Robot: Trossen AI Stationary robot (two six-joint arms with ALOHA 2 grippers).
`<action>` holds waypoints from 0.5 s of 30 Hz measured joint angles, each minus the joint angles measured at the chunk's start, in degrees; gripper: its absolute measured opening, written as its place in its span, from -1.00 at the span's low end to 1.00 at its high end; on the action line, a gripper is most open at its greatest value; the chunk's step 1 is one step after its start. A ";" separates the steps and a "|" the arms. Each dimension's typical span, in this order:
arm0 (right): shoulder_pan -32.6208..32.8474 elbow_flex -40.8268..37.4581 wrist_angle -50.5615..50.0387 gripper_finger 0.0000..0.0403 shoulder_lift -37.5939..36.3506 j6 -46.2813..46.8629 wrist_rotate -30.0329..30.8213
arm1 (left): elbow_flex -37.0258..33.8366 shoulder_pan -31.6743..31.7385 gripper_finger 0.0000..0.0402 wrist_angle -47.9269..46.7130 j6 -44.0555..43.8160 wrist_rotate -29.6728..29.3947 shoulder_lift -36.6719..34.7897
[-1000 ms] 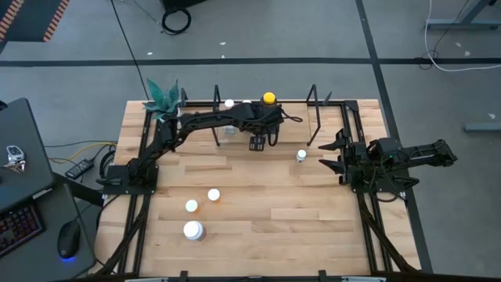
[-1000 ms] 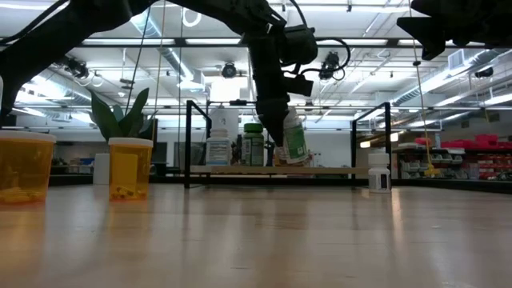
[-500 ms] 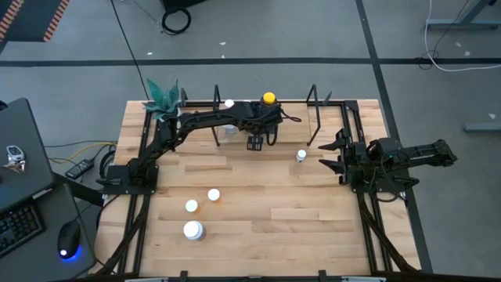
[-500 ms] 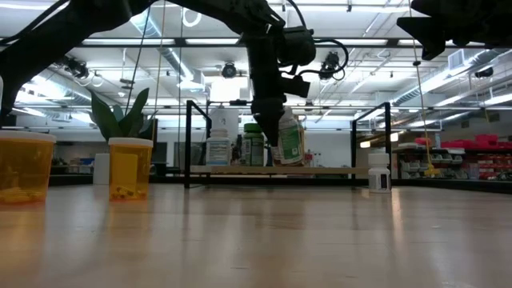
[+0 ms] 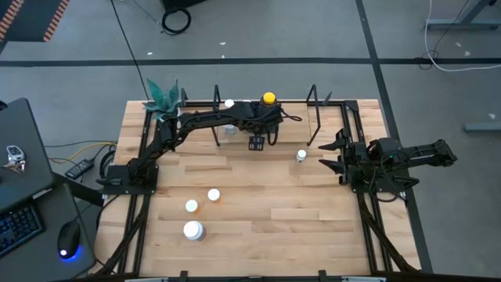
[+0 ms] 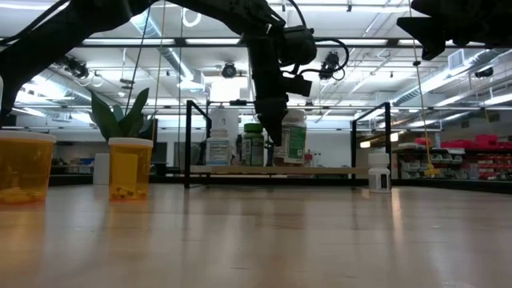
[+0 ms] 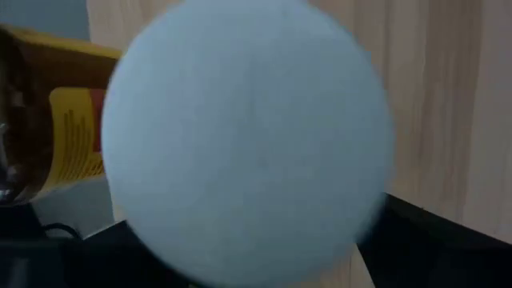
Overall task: Pick and place medicine bottles onto shelf by color
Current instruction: Put the green pill bottle on the shelf
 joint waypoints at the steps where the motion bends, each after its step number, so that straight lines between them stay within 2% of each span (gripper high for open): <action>1: 0.00 0.00 0.00 0.08 0.00 0.00 -0.01 | 0.00 0.07 0.41 0.14 -0.46 -0.01 0.00; 9: 0.00 0.00 0.00 0.08 0.00 0.00 0.00 | 0.00 0.79 0.29 0.23 -5.65 -0.05 0.00; 15: 0.00 0.00 -0.01 0.08 0.00 0.00 -0.02 | 0.20 0.51 0.20 -0.19 -6.07 -0.08 -0.05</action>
